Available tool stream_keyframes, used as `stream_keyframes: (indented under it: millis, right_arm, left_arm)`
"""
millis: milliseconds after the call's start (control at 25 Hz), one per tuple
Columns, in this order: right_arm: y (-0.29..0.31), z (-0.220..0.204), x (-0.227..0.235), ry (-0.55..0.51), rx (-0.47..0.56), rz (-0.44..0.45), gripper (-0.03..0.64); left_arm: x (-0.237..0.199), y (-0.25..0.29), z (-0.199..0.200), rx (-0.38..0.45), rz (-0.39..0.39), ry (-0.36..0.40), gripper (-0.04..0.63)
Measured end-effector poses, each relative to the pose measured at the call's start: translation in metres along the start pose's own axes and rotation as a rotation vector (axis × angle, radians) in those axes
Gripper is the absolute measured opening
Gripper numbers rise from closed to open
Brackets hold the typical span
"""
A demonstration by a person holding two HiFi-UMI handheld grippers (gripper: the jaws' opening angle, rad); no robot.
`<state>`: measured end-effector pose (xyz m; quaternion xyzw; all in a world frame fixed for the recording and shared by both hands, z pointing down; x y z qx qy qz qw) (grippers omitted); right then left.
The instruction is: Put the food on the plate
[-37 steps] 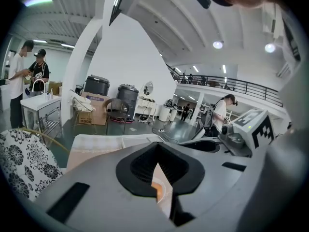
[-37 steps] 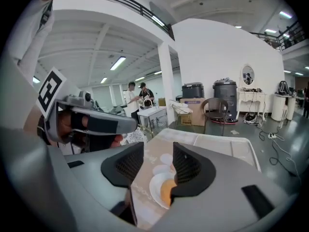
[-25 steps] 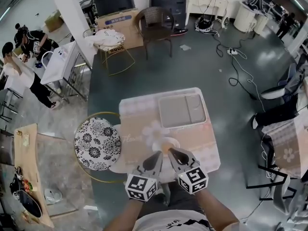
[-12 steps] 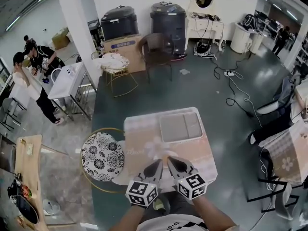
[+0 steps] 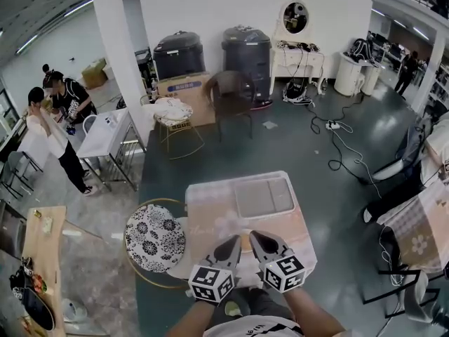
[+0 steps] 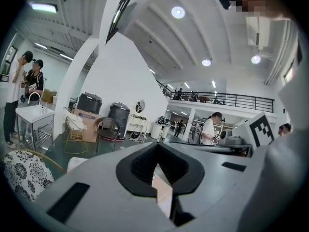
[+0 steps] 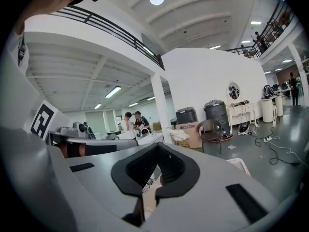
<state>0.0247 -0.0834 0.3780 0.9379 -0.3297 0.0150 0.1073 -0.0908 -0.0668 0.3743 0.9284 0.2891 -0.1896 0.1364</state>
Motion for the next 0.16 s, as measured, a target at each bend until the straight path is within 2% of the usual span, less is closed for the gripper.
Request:
stream_keyframes:
  millis: [160]
  right_arm:
    - [-0.0067, 0.0024, -0.0072, -0.012, 0.008, -0.001, 0.015]
  left_arm:
    - [0.0053, -0.008, 0.0002, 0.011, -0.005, 0.002, 0.006]
Point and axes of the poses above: the fingertips, and each gripper's own axes: y forward along the fingers, x to its right, z out of its top, the point moved 6 cm from there along -y, backward along the fingers, and after that the axes turned 6 degrees about -y, right-handed, at the moved point
